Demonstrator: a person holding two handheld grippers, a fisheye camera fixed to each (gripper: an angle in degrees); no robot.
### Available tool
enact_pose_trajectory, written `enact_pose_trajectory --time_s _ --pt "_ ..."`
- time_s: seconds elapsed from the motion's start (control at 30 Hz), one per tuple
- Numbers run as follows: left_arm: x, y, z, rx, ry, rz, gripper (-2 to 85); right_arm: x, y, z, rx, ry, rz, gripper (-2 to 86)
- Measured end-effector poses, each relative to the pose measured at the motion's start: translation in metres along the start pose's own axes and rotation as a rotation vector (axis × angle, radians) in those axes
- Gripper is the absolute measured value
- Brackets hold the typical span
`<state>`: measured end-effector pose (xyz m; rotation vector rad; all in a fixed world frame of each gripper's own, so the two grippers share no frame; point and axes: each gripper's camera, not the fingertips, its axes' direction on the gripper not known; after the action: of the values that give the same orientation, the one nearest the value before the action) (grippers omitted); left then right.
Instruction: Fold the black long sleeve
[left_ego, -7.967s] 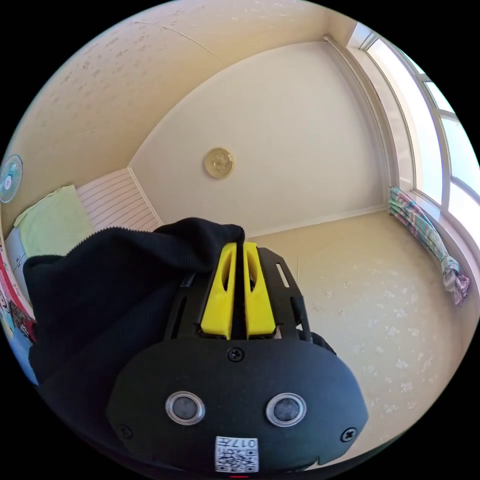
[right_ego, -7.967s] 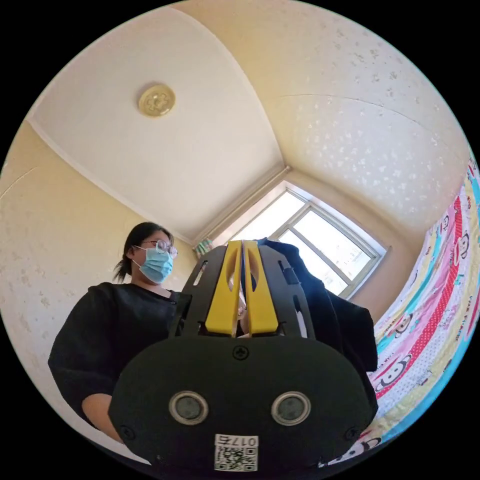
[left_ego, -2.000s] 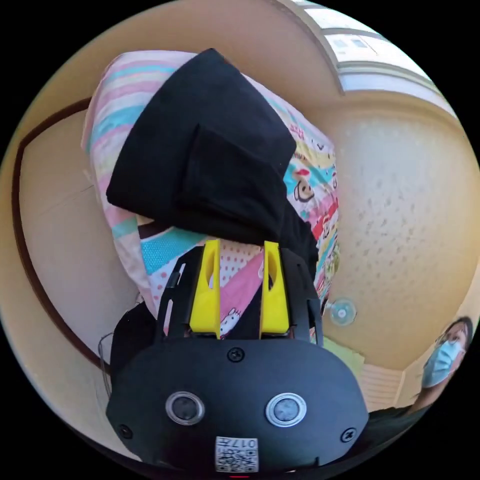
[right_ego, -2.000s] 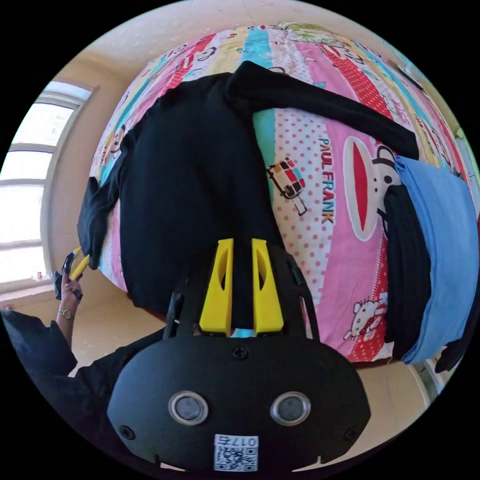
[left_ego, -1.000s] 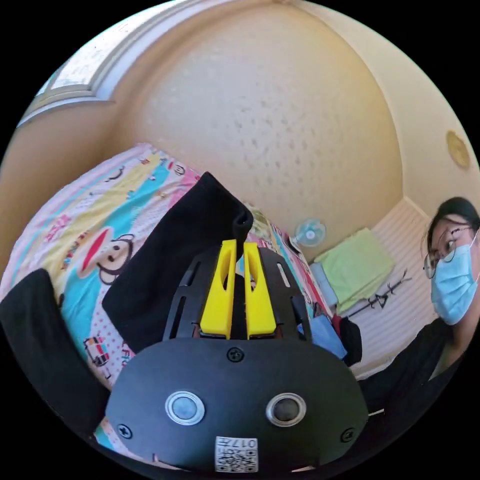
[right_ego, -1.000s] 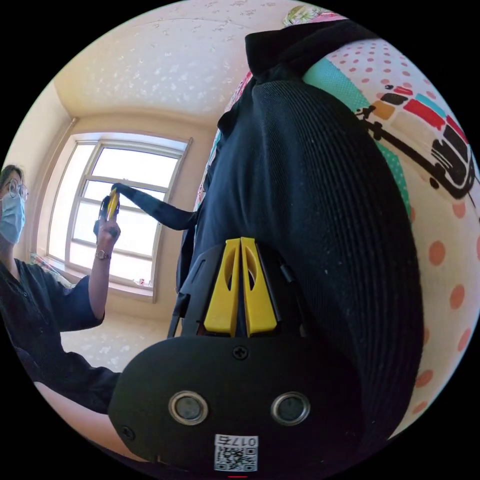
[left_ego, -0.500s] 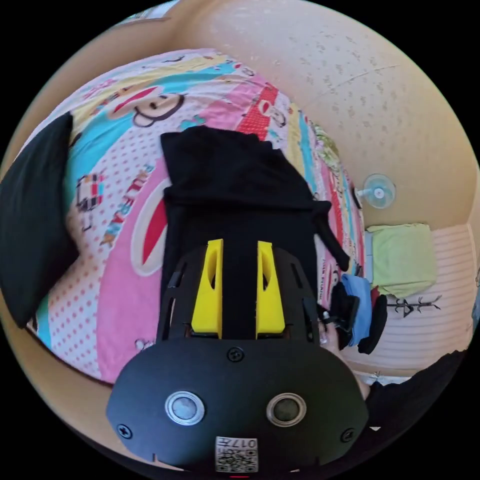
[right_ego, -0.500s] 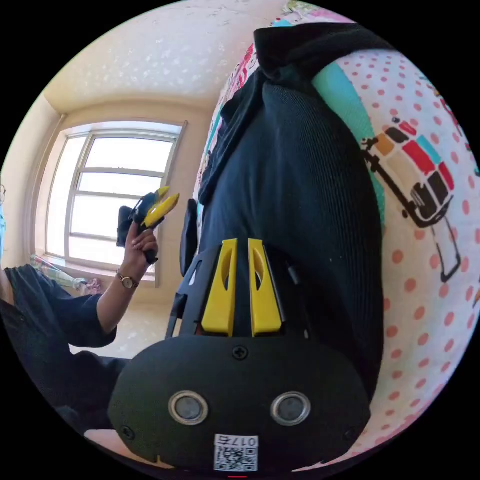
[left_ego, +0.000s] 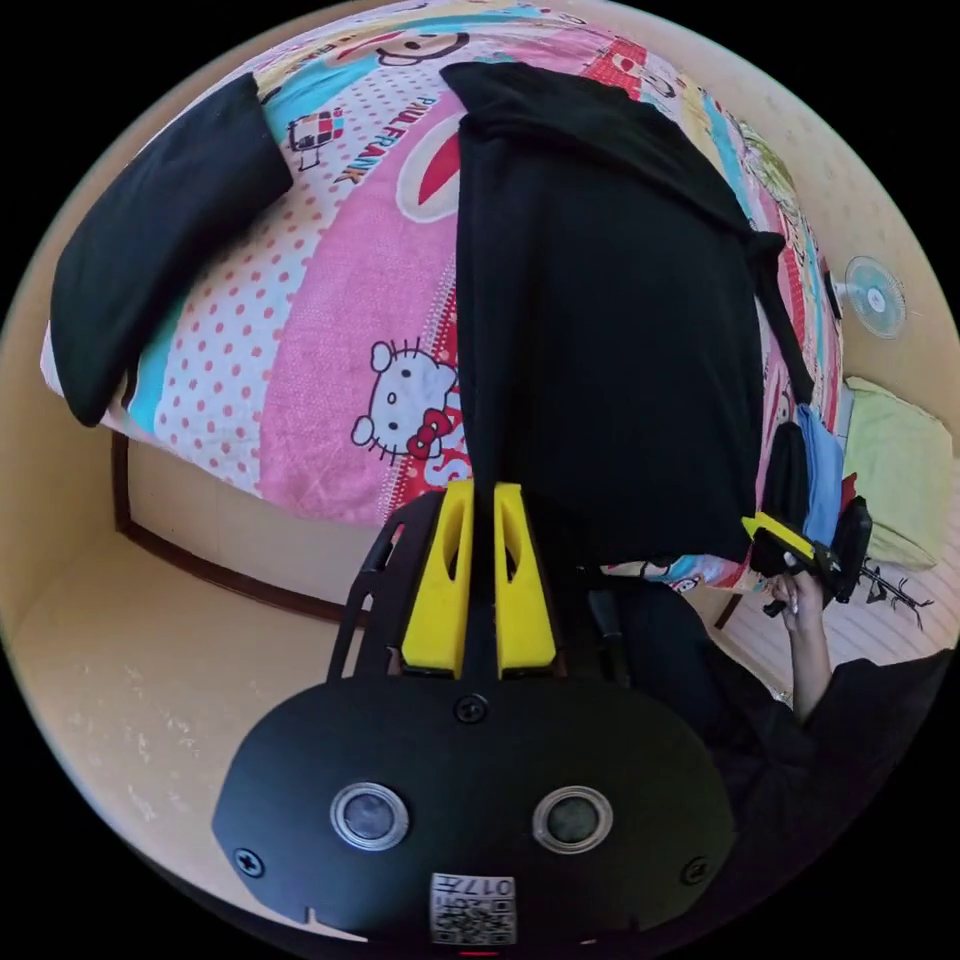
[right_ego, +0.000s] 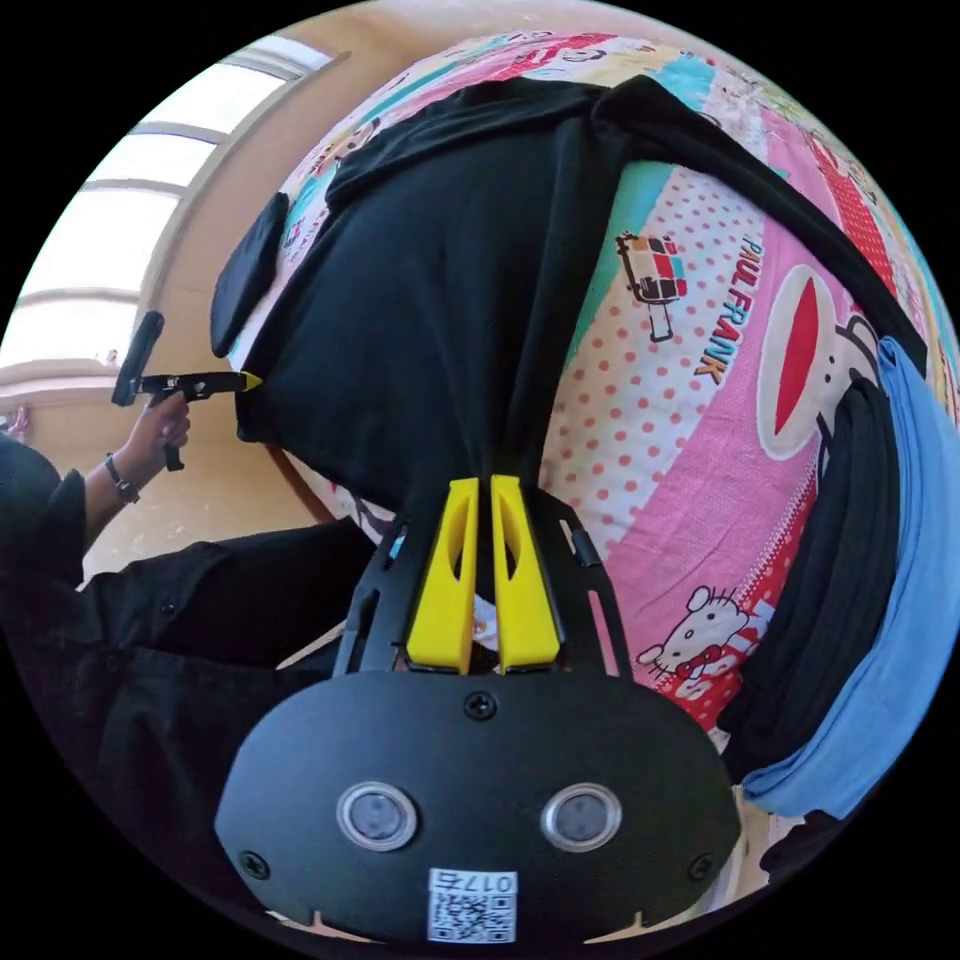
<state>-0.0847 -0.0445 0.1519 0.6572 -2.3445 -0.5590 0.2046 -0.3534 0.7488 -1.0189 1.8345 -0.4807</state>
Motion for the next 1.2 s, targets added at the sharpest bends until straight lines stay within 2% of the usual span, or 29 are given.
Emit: enact_pose_trajectory --time_s 0.1,0.17,0.2,0.27,0.33,0.47,0.5,0.57,0.6,0.63,0.8,0.9,0.97,1.03,1.1,1.13,1.2 --pt "-0.016 0.009 0.011 -0.028 -0.044 -0.094 5.1 0.001 -0.011 0.005 -0.133 -0.094 0.034 3.5" --pt "-0.025 0.018 0.015 -0.014 -0.061 -0.206 6.2 0.018 -0.024 -0.018 -0.083 -0.177 0.083 3.5" --pt "-0.025 0.02 0.015 0.003 -0.056 -0.215 6.4 0.035 -0.034 -0.05 0.029 -0.158 0.119 4.8" --pt "-0.019 0.028 0.015 0.066 -0.018 -0.211 6.8 0.068 -0.051 -0.108 0.197 -0.03 0.201 6.9" --pt "-0.011 0.029 0.023 0.064 -0.01 -0.21 6.8 0.121 -0.081 -0.177 0.346 0.179 0.295 9.4" --pt "0.019 0.019 0.043 0.038 0.032 -0.165 6.6 0.221 -0.139 -0.222 0.325 0.391 0.455 11.1" --pt "0.023 0.017 0.046 0.036 0.042 -0.158 6.6 0.256 -0.16 -0.217 0.244 0.379 0.462 10.3" --pt "0.039 0.007 0.055 0.015 0.06 -0.123 6.4 0.304 -0.188 -0.195 0.02 0.169 0.44 7.9" --pt "0.043 0.004 0.057 0.01 0.056 -0.112 6.3 0.319 -0.199 -0.187 -0.088 -0.016 0.393 5.9" --pt "0.048 -0.002 0.059 0.006 0.045 -0.088 6.1 0.319 -0.202 -0.198 -0.064 -0.1 0.36 3.9" --pt "0.056 -0.025 0.063 0.024 0.081 -0.07 5.2 0.329 -0.187 -0.3 0.167 -0.136 0.423 2.4" --pt "0.058 -0.035 0.072 0.011 0.122 -0.086 5.1 0.366 -0.176 -0.334 0.221 -0.051 0.535 2.6" --pt "0.059 -0.037 0.079 0.006 0.149 -0.092 4.8 0.391 -0.176 -0.322 0.195 -0.062 0.528 3.1" --pt "0.06 -0.038 0.082 -0.012 0.145 -0.094 4.7 0.421 -0.159 -0.296 0.174 -0.053 0.683 5.8" --pt "0.059 -0.037 0.08 -0.011 0.141 -0.09 4.6 0.424 -0.133 -0.29 0.313 -0.1 0.765 8.9" --pt "0.057 -0.036 0.077 -0.009 0.14 -0.088 4.6 0.421 -0.117 -0.284 0.401 -0.186 0.788 10.2" --pt "0.052 -0.035 0.075 -0.018 0.141 -0.089 4.6 0.414 -0.1 -0.27 0.435 -0.313 0.805 11.3"
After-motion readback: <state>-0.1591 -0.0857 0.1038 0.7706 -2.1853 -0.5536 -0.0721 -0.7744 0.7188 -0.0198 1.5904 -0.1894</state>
